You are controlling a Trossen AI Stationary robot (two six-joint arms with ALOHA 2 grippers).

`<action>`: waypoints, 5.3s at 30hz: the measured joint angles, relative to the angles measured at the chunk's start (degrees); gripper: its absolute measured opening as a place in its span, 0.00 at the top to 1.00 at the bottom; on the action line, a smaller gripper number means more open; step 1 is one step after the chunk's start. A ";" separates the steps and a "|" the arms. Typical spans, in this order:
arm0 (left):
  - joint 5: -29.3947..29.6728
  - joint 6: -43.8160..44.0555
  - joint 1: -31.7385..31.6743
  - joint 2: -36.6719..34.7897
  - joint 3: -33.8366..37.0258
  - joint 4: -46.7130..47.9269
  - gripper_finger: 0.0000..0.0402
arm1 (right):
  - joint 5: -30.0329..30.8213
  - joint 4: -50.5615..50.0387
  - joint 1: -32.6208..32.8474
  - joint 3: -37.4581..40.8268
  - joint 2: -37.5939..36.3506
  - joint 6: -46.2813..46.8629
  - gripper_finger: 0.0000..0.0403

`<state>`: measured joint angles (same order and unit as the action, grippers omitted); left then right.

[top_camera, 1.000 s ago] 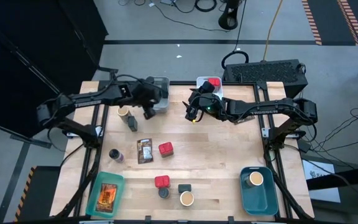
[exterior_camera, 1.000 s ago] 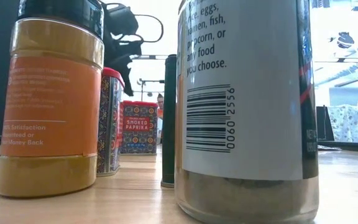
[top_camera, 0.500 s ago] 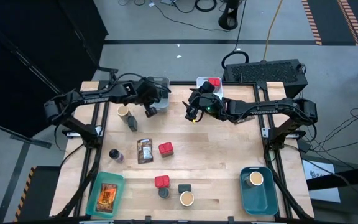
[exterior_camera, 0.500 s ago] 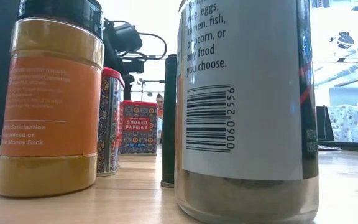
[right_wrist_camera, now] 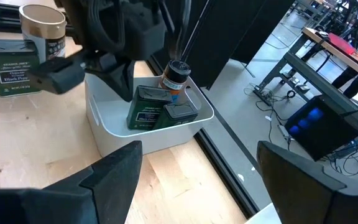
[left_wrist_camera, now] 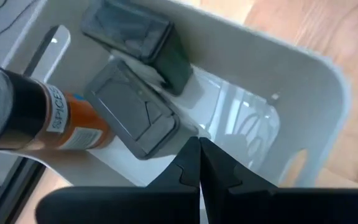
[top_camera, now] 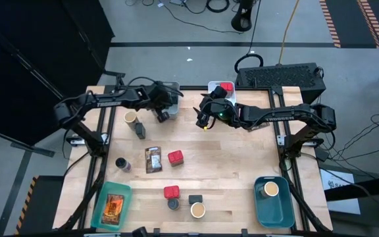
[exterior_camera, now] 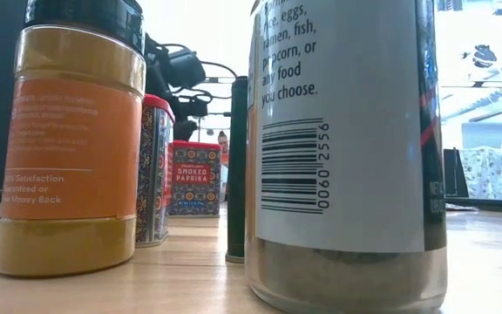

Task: Sort spices by type
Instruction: Put the black spice can into the gray bin, then adjust the black spice can in the gray bin

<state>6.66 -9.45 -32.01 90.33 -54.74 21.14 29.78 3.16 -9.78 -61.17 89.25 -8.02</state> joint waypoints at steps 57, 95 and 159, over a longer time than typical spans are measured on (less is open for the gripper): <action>-1.50 -4.47 -5.90 2.34 -0.09 -8.66 1.00 | -0.02 -0.11 -0.76 0.00 0.00 0.05 0.26; 4.06 0.14 -6.12 3.84 -0.02 -8.72 1.00 | -0.02 -1.33 -1.27 0.00 0.02 0.29 0.26; -6.62 -11.83 -5.89 6.80 -0.07 -18.23 1.00 | -0.02 -1.73 -1.79 0.00 0.02 1.36 0.26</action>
<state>0.04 -21.28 -37.90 97.12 -54.81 2.91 29.76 1.43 -11.57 -61.17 89.27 -6.66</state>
